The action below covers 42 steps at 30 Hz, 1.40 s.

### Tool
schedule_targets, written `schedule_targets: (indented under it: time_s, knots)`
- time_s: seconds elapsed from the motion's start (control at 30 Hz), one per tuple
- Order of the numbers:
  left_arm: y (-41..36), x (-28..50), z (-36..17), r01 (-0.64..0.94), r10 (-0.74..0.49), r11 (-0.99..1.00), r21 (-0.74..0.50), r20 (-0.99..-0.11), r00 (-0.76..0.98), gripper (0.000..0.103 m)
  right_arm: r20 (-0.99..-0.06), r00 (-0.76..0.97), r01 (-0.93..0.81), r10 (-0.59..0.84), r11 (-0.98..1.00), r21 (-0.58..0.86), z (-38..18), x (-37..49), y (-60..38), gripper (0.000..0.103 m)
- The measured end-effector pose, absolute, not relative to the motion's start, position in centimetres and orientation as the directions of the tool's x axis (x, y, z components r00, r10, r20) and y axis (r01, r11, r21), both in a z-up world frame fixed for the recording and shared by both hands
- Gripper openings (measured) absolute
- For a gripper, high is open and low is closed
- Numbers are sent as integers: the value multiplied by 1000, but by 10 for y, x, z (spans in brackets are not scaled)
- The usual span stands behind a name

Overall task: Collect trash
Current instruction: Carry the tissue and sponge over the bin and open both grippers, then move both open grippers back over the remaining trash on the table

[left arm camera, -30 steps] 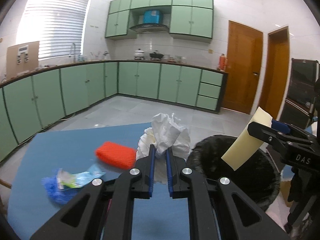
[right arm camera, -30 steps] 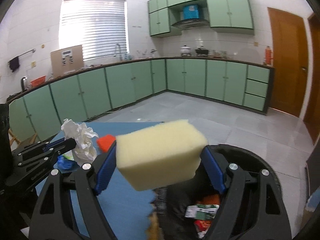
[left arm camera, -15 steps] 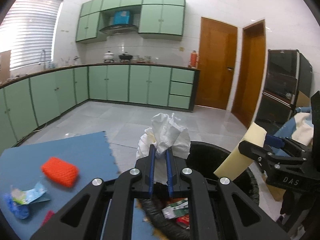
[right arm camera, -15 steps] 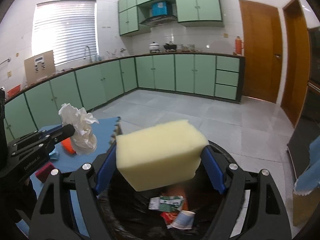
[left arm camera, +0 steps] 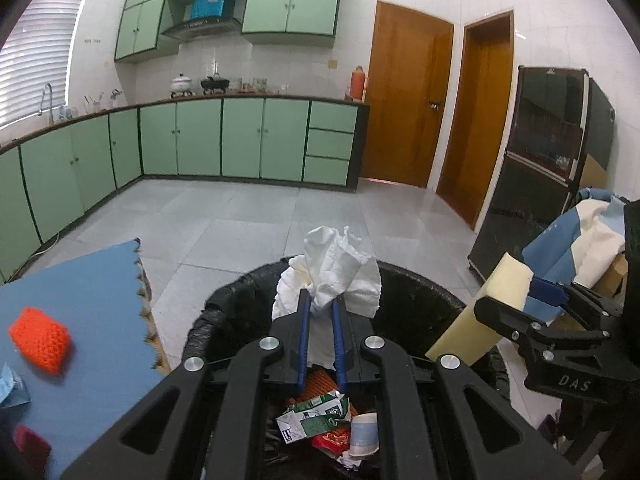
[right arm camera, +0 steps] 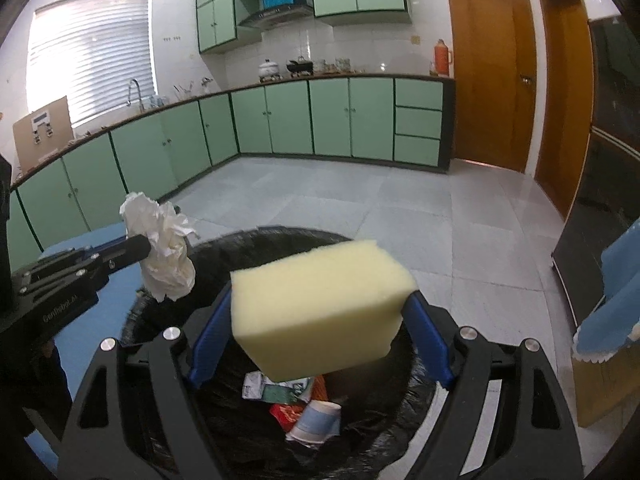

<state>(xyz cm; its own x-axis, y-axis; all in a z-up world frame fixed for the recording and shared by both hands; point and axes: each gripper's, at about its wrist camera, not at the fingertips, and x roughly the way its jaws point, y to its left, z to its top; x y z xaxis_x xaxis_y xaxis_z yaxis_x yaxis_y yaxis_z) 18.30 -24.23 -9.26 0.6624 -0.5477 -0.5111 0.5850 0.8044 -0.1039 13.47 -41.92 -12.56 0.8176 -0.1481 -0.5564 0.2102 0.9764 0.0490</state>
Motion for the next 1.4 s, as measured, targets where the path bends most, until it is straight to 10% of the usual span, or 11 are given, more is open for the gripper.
schedule_targets:
  time_s: [0.17,0.57,1.4]
  knots:
    - [-253,190,-101,582,-545,804,-124,-547,636,17,-578,801,229,-157,972,54,-139,136,-428,82]
    - [-200,192,-82,498,-486,857,-132,-523,700,65,-570,798,286,-195,955,74,-129,125,-417,96]
    - [45,141,-98,152,-126,988,4,-535,835,67,-513,856,9,58,992,129,-109,149,-199,97]
